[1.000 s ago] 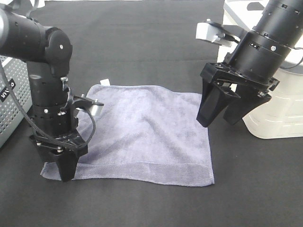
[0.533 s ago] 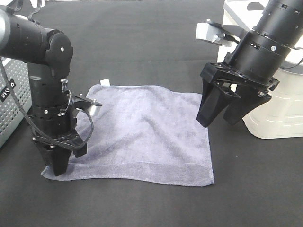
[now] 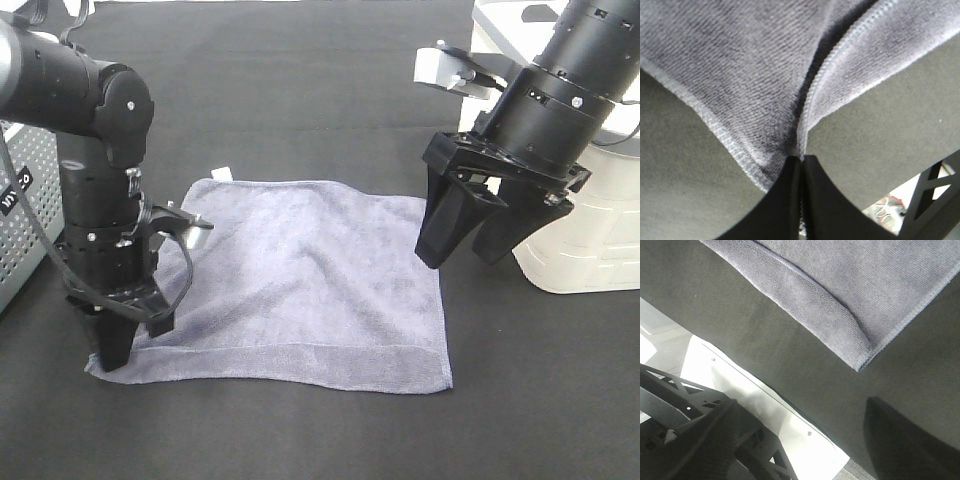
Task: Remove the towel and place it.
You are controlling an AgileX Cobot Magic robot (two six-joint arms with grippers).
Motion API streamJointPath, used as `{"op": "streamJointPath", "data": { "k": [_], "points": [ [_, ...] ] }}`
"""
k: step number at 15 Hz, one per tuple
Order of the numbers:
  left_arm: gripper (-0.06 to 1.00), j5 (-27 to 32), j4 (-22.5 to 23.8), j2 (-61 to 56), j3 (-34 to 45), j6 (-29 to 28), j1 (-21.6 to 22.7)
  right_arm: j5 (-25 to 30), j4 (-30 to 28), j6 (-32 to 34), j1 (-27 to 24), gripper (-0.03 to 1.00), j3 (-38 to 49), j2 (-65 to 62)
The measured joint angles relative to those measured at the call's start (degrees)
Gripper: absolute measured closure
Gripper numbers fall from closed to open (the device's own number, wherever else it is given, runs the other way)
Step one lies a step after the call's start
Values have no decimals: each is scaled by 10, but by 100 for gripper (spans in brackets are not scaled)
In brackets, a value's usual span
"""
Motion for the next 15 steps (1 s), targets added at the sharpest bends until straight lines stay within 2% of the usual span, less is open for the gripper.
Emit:
{"op": "streamJointPath", "data": {
  "k": [4, 7, 9, 11, 12, 13, 15],
  "points": [
    [94, -1, 28, -1, 48, 21, -1, 0, -9, 2, 0, 28, 0, 0],
    [94, -38, 41, -18, 85, 28, -23, 0, -11, 3, 0, 28, 0, 0],
    [81, -62, 41, -22, 92, 18, -32, 0, -12, 3, 0, 28, 0, 0],
    [49, -65, 30, -22, 92, 9, -34, 0, -12, 3, 0, 28, 0, 0],
    [38, -58, 13, -22, 92, 17, -34, 0, -12, 3, 0, 28, 0, 0],
    [34, -42, -13, -22, 92, 34, -34, 0, -12, 3, 0, 28, 0, 0],
    [32, -18, -40, -22, 95, 56, -34, 0, -12, 3, 0, 28, 0, 0]
  ]
}}
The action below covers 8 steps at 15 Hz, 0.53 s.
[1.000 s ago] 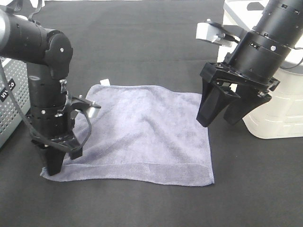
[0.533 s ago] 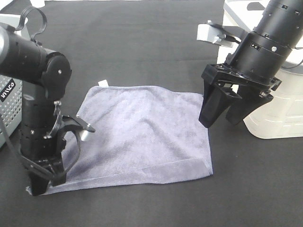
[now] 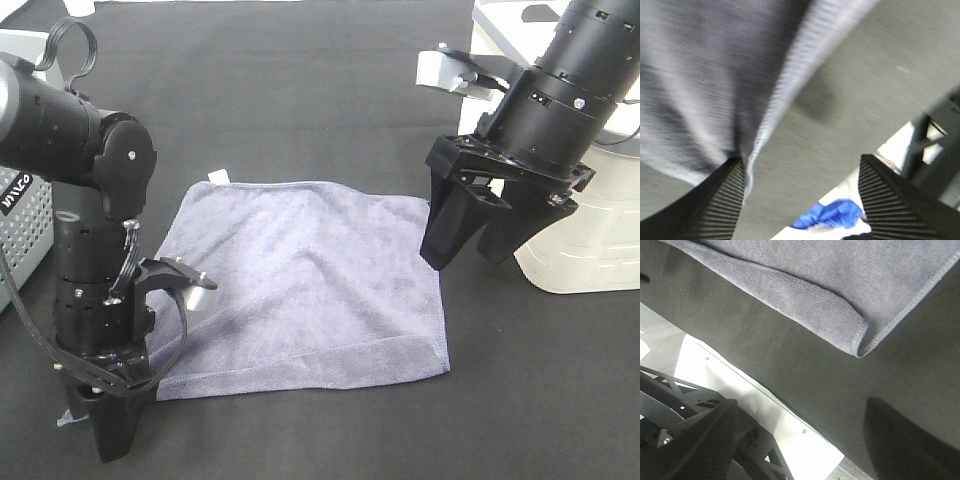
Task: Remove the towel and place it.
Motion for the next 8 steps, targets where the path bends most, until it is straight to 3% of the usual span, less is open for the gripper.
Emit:
{"op": "streamJointPath", "data": {
  "k": [3, 6, 8],
  "points": [
    [32, 7, 6, -1, 1, -5, 0, 0, 1, 0, 0, 28, 0, 0],
    [33, 18, 55, -28, -23, -36, 0, 0, 2, 2, 0, 28, 7, 0],
    [33, 18, 63, -44, -54, -70, 5, -26, -2, 34, 0, 28, 36, 0]
  ]
}}
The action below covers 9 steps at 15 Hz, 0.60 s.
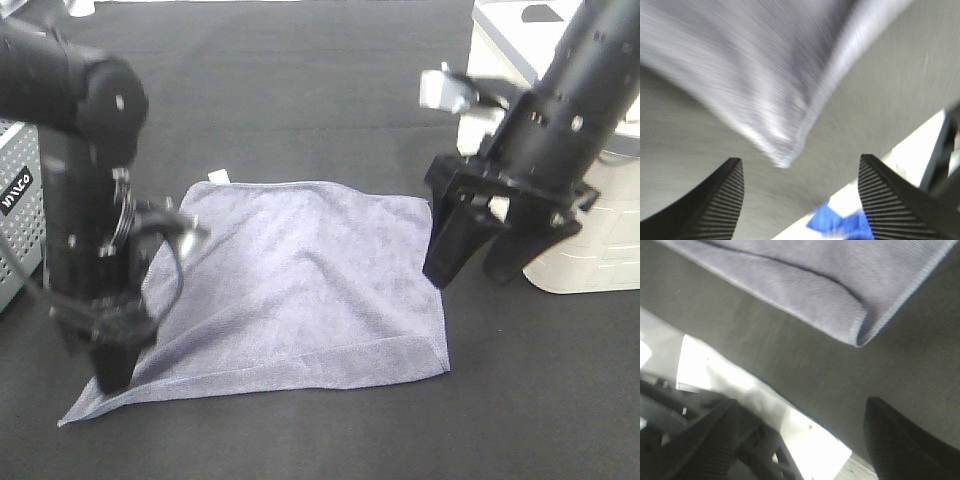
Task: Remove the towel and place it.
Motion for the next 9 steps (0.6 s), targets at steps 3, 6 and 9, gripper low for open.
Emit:
{"op": "streamJointPath", "data": {
  "k": [3, 6, 9],
  "points": [
    [33, 1, 3, -15, -25, -86, 23, -115, -16, 45, 2, 28, 32, 0],
    [33, 1, 5, -15, -25, -105, 30, -194, -73, 96, 71, 28, 34, 15],
    [33, 1, 5, -15, -25, -105, 30, -214, -173, 170, 108, 28, 34, 70]
  ]
}}
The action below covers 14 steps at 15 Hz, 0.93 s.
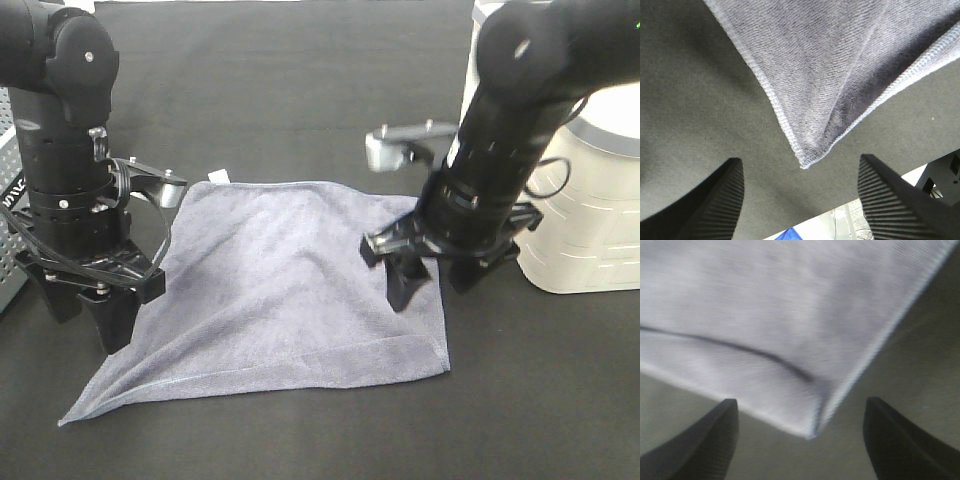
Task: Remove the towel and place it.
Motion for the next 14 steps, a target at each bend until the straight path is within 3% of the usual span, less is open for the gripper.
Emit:
{"op": "streamJointPath", "data": {
  "k": [2, 4, 7, 11, 14],
  "points": [
    [33, 1, 0, 0, 0, 1, 0, -20, -19, 13, 0, 28, 0, 33],
    [33, 1, 0, 0, 0, 3, 0, -77, -19, 28, 0, 28, 1, 52],
    [33, 1, 0, 0, 0, 13, 0, -92, -19, 38, 0, 29, 31, 66],
    [33, 1, 0, 0, 0, 18, 0, -81, -18, 44, 0, 29, 46, 70],
    [33, 1, 0, 0, 0, 28, 0, -39, -19, 44, 25, 29, 47, 70]
  ]
}}
